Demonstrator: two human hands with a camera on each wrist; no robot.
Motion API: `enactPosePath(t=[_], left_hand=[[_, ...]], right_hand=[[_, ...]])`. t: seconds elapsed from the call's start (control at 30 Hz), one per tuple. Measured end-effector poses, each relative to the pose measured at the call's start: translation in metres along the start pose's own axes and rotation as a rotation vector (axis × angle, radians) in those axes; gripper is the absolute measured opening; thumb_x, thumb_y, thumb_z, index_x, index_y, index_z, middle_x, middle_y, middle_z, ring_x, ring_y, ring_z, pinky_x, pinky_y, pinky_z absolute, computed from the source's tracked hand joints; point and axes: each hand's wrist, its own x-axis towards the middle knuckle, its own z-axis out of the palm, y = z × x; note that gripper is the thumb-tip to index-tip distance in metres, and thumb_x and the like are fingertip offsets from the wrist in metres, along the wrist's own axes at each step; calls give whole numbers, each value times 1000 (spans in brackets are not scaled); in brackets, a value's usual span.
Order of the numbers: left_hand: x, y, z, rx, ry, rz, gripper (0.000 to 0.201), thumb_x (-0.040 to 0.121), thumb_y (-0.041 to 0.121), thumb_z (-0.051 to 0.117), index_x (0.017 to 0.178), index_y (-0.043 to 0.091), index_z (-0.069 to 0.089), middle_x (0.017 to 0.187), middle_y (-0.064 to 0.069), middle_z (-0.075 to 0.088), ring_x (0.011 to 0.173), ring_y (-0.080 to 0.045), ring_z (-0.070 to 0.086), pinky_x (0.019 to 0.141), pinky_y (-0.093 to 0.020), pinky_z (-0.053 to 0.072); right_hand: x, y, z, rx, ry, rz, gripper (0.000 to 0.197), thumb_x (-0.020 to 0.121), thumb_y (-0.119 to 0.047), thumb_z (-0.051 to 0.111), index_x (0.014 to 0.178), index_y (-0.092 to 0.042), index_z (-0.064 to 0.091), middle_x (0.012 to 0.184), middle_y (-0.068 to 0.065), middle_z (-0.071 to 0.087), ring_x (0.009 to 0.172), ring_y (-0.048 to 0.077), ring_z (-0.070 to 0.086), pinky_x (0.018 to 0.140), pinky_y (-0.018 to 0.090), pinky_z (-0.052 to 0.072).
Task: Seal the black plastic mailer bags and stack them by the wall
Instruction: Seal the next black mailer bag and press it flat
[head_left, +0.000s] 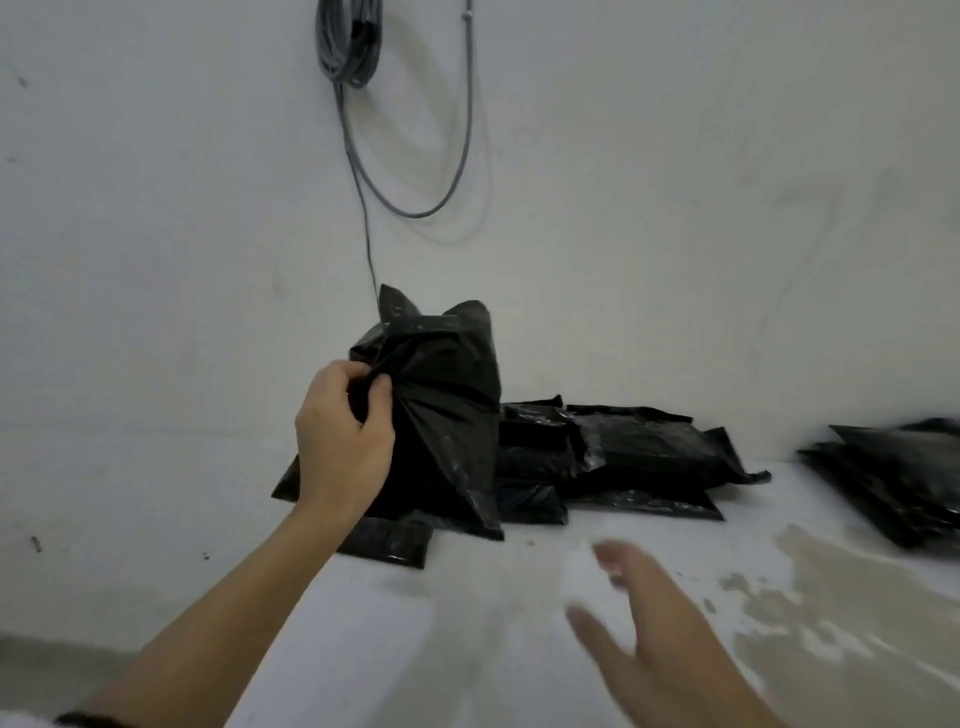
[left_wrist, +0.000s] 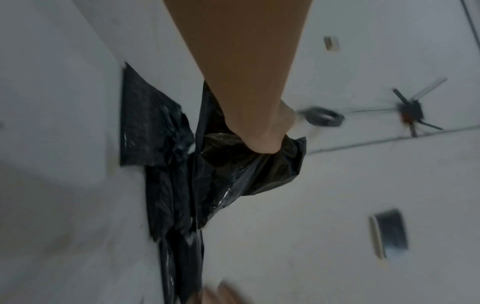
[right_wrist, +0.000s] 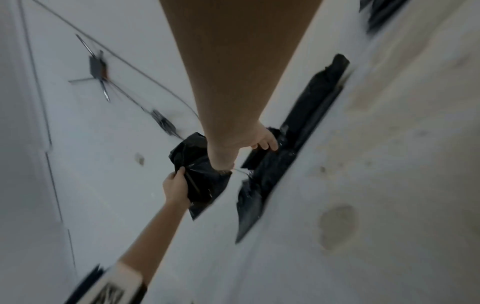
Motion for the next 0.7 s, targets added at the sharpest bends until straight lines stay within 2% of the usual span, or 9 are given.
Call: enactPosePath(t=[0.07, 0.13, 0.23, 0.3, 0.37, 0.43, 0.5, 0.57, 0.7], left_hand=[[-22, 35, 2, -75, -77, 32, 2, 93, 17, 58, 94, 16, 56, 89, 5, 59, 80, -6, 53, 68, -4, 38], [-46, 65, 6, -157, -168, 60, 7, 91, 18, 61, 88, 22, 56, 86, 9, 60, 82, 0, 56, 69, -3, 38], [-77, 100, 8, -254, -347, 100, 15, 88, 20, 65, 82, 29, 54, 87, 6, 59, 85, -2, 56, 74, -9, 39], [-91, 117, 7, -388, -535, 61, 14, 86, 24, 65, 79, 28, 54, 96, 5, 58, 95, -9, 58, 85, -24, 46], [-100, 131, 4, -489, -712, 54, 14, 77, 28, 65, 75, 25, 51, 111, 10, 56, 112, -10, 55, 97, -36, 45], [-106, 144, 2, -546, -860, 103, 20, 70, 33, 66, 71, 22, 48, 123, 16, 55, 122, -5, 49, 103, -37, 39], [-113, 157, 1, -694, -1014, 103, 23, 71, 23, 67, 71, 15, 46, 111, 15, 63, 107, -4, 58, 93, -28, 42], [-120, 168, 0, -829, -1121, 75, 25, 74, 10, 66, 72, 7, 41, 80, 13, 61, 77, -3, 59, 74, -16, 44], [-127, 184, -2, -927, -1141, 42, 32, 70, 19, 70, 73, 11, 39, 66, 9, 49, 60, -5, 49, 62, -12, 40]], right_hand=[[2, -9, -27, 280, 158, -33, 58, 87, -49, 55, 136, -29, 33, 127, -15, 43, 118, 3, 46, 98, 26, 43], [5, -18, -54, 437, 312, -42, 62, 85, -48, 59, 137, -25, 36, 125, -12, 50, 116, 8, 52, 97, 32, 46], [-6, -17, -87, 535, 474, -77, 36, 88, -41, 61, 118, -24, 51, 108, -11, 63, 100, 6, 61, 83, 23, 48], [-24, -12, -106, 588, 535, -122, 12, 91, -28, 61, 102, -25, 58, 96, -10, 67, 91, 6, 63, 74, 20, 47], [-41, -1, -118, 619, 544, -140, 12, 90, -22, 63, 101, -26, 59, 98, -5, 68, 92, 8, 65, 78, 24, 50], [-59, 10, -129, 663, 527, -153, 22, 88, -15, 65, 107, -24, 58, 106, 1, 67, 96, 11, 66, 78, 26, 52], [-76, 19, -139, 701, 480, -181, 31, 87, -7, 64, 113, -22, 55, 110, 2, 65, 96, 11, 66, 72, 22, 53], [-93, 24, -150, 706, 437, -214, 35, 87, 4, 60, 111, -21, 56, 104, 1, 67, 91, 8, 66, 70, 19, 52], [-121, 29, -171, 699, 427, -261, 43, 84, 16, 55, 111, -18, 56, 87, -8, 70, 85, 8, 65, 74, 20, 54]])
